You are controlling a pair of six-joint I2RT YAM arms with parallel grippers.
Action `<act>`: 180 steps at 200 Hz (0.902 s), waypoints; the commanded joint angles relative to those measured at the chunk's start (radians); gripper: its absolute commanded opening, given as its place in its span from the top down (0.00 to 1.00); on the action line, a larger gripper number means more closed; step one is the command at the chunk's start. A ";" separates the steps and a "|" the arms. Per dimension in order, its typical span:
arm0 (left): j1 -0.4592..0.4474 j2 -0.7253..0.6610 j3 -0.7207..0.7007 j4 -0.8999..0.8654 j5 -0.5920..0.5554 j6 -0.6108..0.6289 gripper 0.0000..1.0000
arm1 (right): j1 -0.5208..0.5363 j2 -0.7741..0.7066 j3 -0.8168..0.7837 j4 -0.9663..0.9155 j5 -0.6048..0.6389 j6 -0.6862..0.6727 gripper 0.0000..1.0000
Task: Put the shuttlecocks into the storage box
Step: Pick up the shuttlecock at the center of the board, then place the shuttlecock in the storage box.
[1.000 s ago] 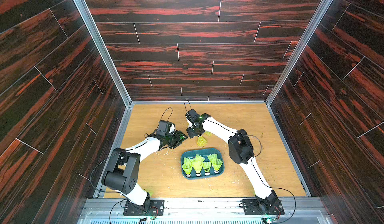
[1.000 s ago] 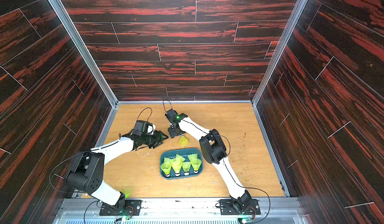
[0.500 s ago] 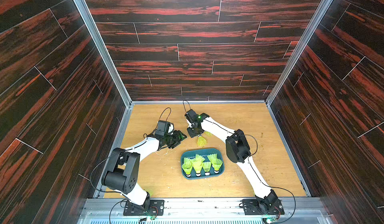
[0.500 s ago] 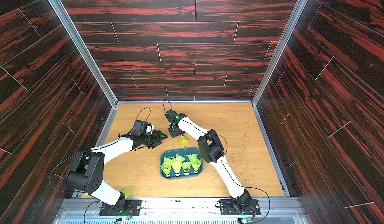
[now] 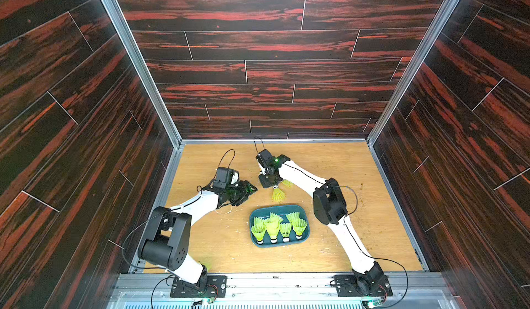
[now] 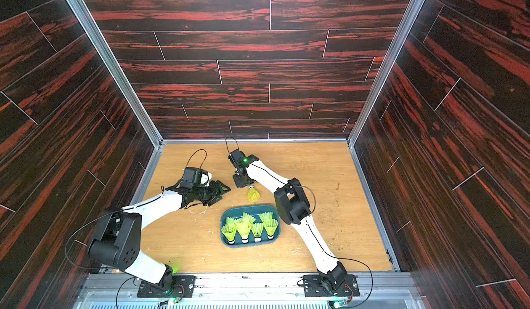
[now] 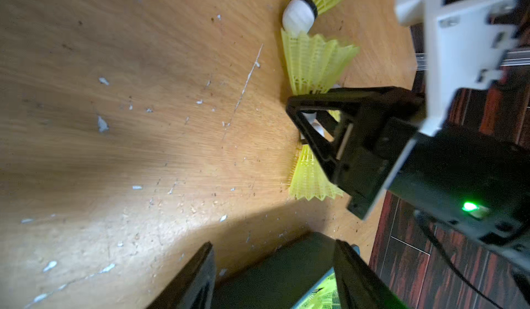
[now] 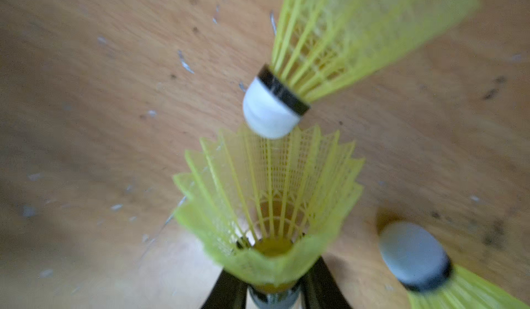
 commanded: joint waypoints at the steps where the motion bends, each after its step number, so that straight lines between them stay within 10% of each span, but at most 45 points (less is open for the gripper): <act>1: 0.006 -0.059 -0.021 -0.030 -0.008 0.018 0.31 | 0.003 -0.108 -0.038 -0.001 -0.017 0.019 0.75; 180: -0.181 -0.378 -0.040 -0.371 -0.084 0.160 0.26 | 0.162 -0.923 -0.944 0.176 -0.102 0.340 0.76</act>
